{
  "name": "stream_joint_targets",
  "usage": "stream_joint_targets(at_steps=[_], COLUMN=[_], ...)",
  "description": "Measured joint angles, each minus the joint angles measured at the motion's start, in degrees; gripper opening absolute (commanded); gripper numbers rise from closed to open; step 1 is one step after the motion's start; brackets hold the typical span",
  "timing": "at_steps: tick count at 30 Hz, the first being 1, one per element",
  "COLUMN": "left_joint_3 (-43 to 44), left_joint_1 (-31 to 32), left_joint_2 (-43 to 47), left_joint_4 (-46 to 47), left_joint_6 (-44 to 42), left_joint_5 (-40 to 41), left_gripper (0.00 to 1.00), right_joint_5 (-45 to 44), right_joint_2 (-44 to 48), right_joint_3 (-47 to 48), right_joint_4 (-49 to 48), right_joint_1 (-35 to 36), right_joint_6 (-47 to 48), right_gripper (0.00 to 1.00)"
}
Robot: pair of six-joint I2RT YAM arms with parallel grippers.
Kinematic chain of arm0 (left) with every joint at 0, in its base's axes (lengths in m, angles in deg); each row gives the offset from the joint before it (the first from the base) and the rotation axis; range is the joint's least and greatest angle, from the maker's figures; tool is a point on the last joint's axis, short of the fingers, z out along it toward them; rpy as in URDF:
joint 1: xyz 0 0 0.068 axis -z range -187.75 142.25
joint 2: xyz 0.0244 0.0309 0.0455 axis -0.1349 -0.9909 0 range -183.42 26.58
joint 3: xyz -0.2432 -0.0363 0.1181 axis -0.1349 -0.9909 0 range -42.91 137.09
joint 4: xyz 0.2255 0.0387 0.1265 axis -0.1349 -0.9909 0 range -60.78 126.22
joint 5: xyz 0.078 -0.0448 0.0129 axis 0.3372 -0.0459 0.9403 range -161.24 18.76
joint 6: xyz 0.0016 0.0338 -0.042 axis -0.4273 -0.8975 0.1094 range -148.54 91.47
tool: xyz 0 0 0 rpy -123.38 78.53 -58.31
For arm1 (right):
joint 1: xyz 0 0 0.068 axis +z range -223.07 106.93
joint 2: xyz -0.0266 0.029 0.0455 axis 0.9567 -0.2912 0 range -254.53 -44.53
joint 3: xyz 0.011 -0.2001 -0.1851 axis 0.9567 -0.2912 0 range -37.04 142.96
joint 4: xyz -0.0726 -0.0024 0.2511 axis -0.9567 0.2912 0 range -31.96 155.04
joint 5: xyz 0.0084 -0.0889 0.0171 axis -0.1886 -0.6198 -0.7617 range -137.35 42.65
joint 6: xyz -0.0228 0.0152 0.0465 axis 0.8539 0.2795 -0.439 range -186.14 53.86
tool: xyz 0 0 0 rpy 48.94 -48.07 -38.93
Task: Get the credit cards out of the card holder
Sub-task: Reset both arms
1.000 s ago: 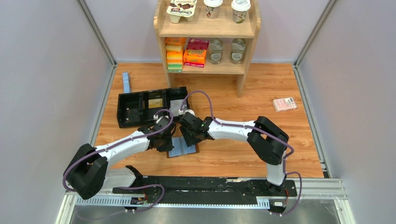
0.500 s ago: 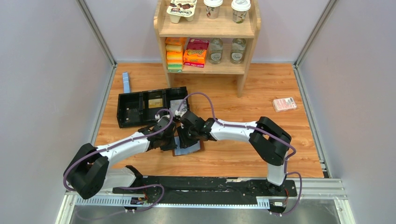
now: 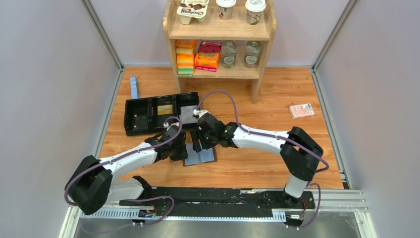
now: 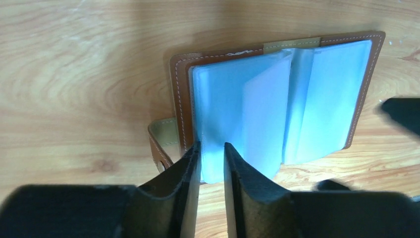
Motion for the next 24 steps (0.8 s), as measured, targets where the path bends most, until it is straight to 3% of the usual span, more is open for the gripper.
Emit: stream_joint_targets(at_steps=[5, 9, 12, 17, 24], left_joint_3=[0.37, 2.62, 5.27, 10.58, 15.67], left_joint_1=[-0.26, -3.56, -6.56, -7.91, -7.96], left_joint_2=[6.27, 15.89, 23.82, 35.34, 54.53], left_joint_4=[-5.90, -11.69, -16.24, -24.26, -30.56], left_joint_6=[-1.07, -2.64, -4.44, -8.50, -17.14], left_joint_5=[4.35, 8.76, 14.34, 27.30, 44.39], left_gripper=[0.55, 0.73, 0.82, 0.84, 0.84], right_joint_5=[-5.33, -9.31, -13.68, -23.39, -38.03], right_joint_2=[5.90, 12.46, 18.64, 31.78, 50.97], right_joint_3=[-2.10, -6.05, -8.52, -10.64, -10.95], right_joint_4=[1.40, 3.37, 5.79, 10.51, 14.58], right_joint_1=[-4.79, -13.44, -19.93, -27.56, -28.96], right_joint_6=[0.26, 0.35, 0.55, 1.40, 4.57], right_gripper=[0.84, 1.00, 1.00, 1.00, 1.00])
